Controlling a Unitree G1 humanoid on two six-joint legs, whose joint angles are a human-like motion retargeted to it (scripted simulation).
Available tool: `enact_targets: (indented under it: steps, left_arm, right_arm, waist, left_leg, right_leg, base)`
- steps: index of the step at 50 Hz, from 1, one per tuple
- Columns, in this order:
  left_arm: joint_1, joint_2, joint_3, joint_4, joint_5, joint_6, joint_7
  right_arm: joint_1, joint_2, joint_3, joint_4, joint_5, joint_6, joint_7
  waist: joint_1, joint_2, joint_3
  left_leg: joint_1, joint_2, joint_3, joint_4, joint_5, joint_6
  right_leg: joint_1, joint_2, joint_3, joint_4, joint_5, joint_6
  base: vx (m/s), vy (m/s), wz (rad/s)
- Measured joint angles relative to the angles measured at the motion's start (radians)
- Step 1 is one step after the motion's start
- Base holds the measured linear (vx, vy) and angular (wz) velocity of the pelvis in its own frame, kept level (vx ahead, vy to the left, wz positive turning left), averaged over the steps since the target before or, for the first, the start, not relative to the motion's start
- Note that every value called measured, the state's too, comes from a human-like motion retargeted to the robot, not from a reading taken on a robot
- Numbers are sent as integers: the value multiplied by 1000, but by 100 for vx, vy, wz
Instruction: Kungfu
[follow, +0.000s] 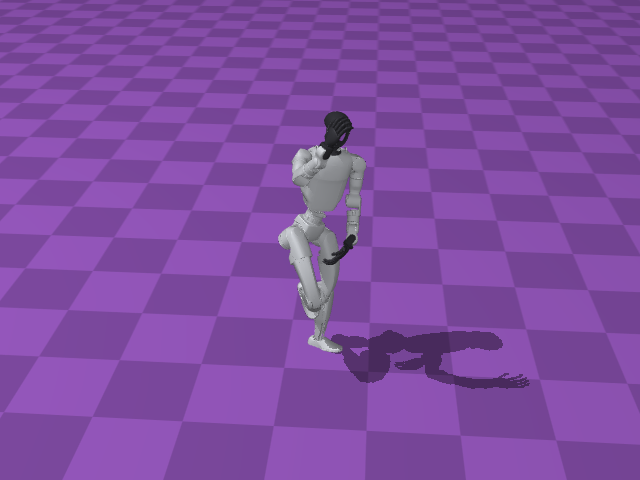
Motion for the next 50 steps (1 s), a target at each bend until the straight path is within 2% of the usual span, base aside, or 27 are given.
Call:
enact_targets:
  steps: [2, 4, 9, 13, 18, 20, 22, 26, 27, 28, 29, 30, 32, 34, 35, 38, 41, 45, 48, 50]
  left_arm:
    - [-7, 13, 6, -16, 8, -2, -11]
    - [-10, 18, 12, -29, 13, -2, -11]
    - [-10, 4, 31, -47, -26, 5, -12]
    - [-18, -26, 42, -64, -136, 15, -31]
    - [-46, -85, 50, -111, -329, 13, -43]
    - [-69, -116, 50, -136, -411, 12, -47]
    - [-108, -142, 45, -169, -477, 19, -59]
    - [-186, -190, 11, -219, -524, 0, -81]
    - [-191, -201, -1, -222, -529, -8, -91]
    - [-190, -213, -13, -220, -537, -15, -107]
    - [-185, -222, -28, -217, -557, -13, -131]
    - [-179, -231, -45, -214, -583, -8, -159]
    - [-152, -224, -57, -214, -621, 0, -239]
    - [-126, -227, -86, -181, -629, 18, -289]
    - [-113, -224, -104, -151, -618, 40, -281]
    - [-68, -223, -110, -91, -623, 1, -196]
    - [-40, -216, -89, -104, -618, -28, -151]
    - [-56, -175, 1, -168, -559, -11, -143]
    - [-101, -98, 88, -217, -489, 5, -101]
    - [-131, -25, 154, -244, -401, 1, -68]
  right_arm:
    - [27, 8, 4, 1, 14, -56, -72]
    - [51, 22, 16, 3, 14, -75, -103]
    - [92, 65, 47, 2, 5, -43, -69]
    - [133, 142, 86, -17, 7, -20, -60]
    - [275, 340, 152, -43, 36, 60, -2]
    - [368, 424, 193, -43, 79, 97, 73]
    - [467, 497, 241, -18, 130, 141, 177]
    - [672, 610, 325, 80, 260, 239, 356]
    - [727, 636, 338, 106, 307, 273, 396]
    - [784, 663, 348, 135, 352, 308, 434]
    - [844, 696, 357, 168, 387, 341, 465]
    - [906, 733, 365, 204, 416, 373, 493]
    - [959, 720, 382, 225, 528, 465, 481]
    - [992, 694, 388, 264, 567, 503, 450]
    - [1003, 683, 391, 279, 582, 494, 451]
    - [1009, 671, 404, 290, 521, 453, 449]
    - [946, 622, 396, 202, 488, 413, 445]
    - [791, 508, 302, -21, 485, 351, 401]
    - [653, 363, 178, -211, 456, 246, 325]
    - [583, 263, 65, -308, 372, 177, 270]
  waist:
    - [-4, 8, 5]
    - [-9, 17, 10]
    - [-24, 19, 26]
    - [-40, 1, 43]
    - [-49, -32, 62]
    - [-51, -56, 84]
    - [-39, -90, 117]
    - [38, -165, 176]
    - [51, -175, 186]
    - [66, -175, 197]
    - [87, -161, 203]
    - [112, -140, 206]
    - [148, -119, 221]
    - [157, -76, 254]
    - [158, -61, 257]
    - [154, -37, 247]
    - [157, -31, 238]
    - [156, -45, 216]
    - [126, -56, 193]
    - [132, -62, 172]
  left_leg:
    - [3, 7, 4, 7, -12, -22]
    - [16, 3, 6, 5, -18, -28]
    - [62, -37, 9, -21, -17, -17]
    - [98, -85, 13, -39, -6, 10]
    - [108, -130, 19, -27, -8, 25]
    - [101, -156, 5, 6, -18, 38]
    - [48, -175, -9, 105, -44, 40]
    - [-93, -235, 14, 365, -159, 76]
    - [-116, -247, 15, 418, -193, 84]
    - [-142, -245, 13, 471, -224, 85]
    - [-186, -224, 8, 543, -257, 81]
    - [-239, -194, 1, 626, -293, 74]
    - [-317, -158, -2, 736, -334, 68]
    - [-352, -150, -31, 779, -339, 67]
    - [-368, -153, -40, 792, -336, 64]
    - [-392, -163, -58, 799, -260, 35]
    - [-405, -169, -33, 800, -52, -12]
    - [-395, -99, 170, 862, 279, -103]
    - [-452, -47, 208, 1179, 230, -69]
    - [-508, -2, 186, 1436, 172, -38]
  right_leg:
    - [-11, -5, 8, -16, -18, 0]
    - [-9, -21, 22, -37, -32, 0]
    - [8, -56, 72, -93, -66, 0]
    - [46, -69, 119, -155, -71, 0]
    - [114, -16, 205, -354, -15, -1]
    - [170, 5, 256, -482, 41, -15]
    - [242, 24, 327, -651, 140, -35]
    - [377, -3, 464, -1019, 315, -149]
    - [410, -13, 481, -1101, 313, -179]
    - [439, -11, 500, -1161, 201, -214]
    - [442, 2, 502, -1145, 70, -310]
    - [432, 19, 496, -1091, -70, -436]
    - [352, 29, 478, -1010, -92, -465]
    - [304, 32, 454, -950, -115, -470]
    - [311, 18, 432, -955, -126, -486]
    - [319, 28, 414, -982, -127, -503]
    - [361, 17, 410, -1048, -90, -506]
    - [451, 11, 428, -1181, -31, -523]
    - [528, -6, 430, -1255, -5, -519]
    - [581, 14, 441, -1303, 6, -524]
  base:
    - [1, 4, 2]
    - [5, 13, 3]
    - [3, 13, 2]
    - [0, 7, -10]
    - [-3, 0, -22]
    - [-9, 7, 10]
    - [-21, 7, 20]
    - [-20, -1, 14]
    - [-1, -8, 37]
    - [-2, -6, 13]
    - [-2, -6, -14]
    - [-3, -10, -42]
    - [-9, -5, -32]
    - [-7, 9, 30]
    - [-2, 7, 47]
    - [-1, -3, 57]
    - [-1, -6, 58]
    - [-1, -3, 79]
    - [4, -9, 131]
    - [24, -19, 90]
